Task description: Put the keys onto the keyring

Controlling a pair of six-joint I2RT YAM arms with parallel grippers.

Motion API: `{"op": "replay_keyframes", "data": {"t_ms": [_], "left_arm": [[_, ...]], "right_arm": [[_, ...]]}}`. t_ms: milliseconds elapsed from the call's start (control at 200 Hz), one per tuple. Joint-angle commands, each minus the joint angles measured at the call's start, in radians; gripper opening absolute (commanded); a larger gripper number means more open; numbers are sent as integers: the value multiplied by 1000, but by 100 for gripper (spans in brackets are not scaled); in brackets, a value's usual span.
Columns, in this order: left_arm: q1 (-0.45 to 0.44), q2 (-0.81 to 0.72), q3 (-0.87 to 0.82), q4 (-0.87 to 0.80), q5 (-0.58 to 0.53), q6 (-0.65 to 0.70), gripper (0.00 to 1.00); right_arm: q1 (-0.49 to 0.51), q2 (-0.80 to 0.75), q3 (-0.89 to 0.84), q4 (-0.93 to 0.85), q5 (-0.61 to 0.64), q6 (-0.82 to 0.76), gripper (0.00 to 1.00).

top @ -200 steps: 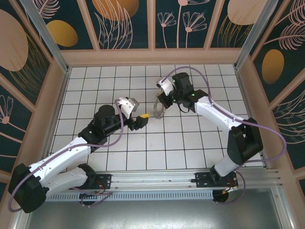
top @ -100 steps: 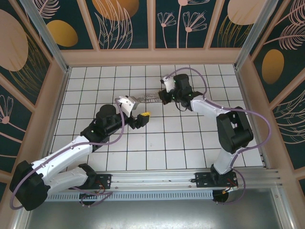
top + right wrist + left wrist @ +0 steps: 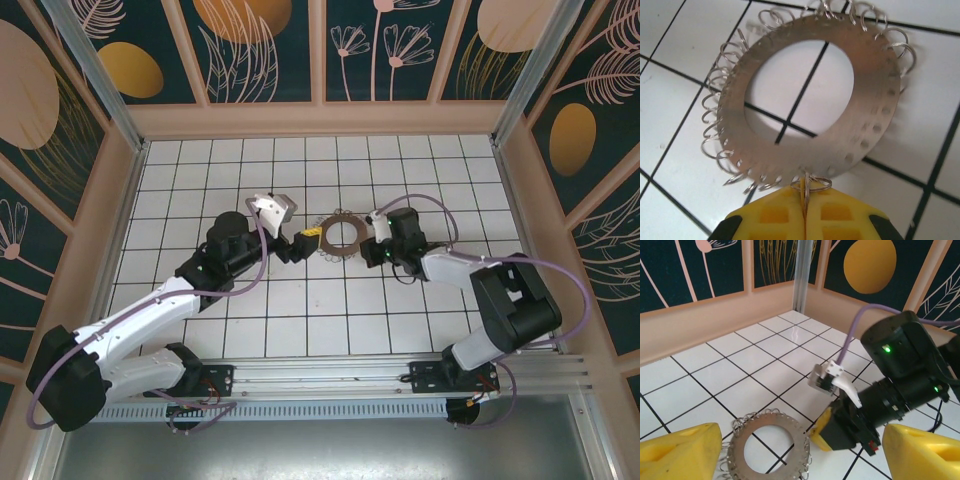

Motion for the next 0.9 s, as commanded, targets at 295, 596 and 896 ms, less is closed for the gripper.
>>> {"op": "replay_keyframes", "data": {"t_ms": [295,596,896], "left_arm": [[-1,20,48,43,-98,-54,97],[148,-6,-90,-9,-361,-281,99],[212,-119,-266,52,-784,-264,99]], "right_arm": [[-47,-259,-111,41,96,84,38],[-105,-517,-172,155,254,52,99],[-329,-588,-324,432,382,84,99]]}}
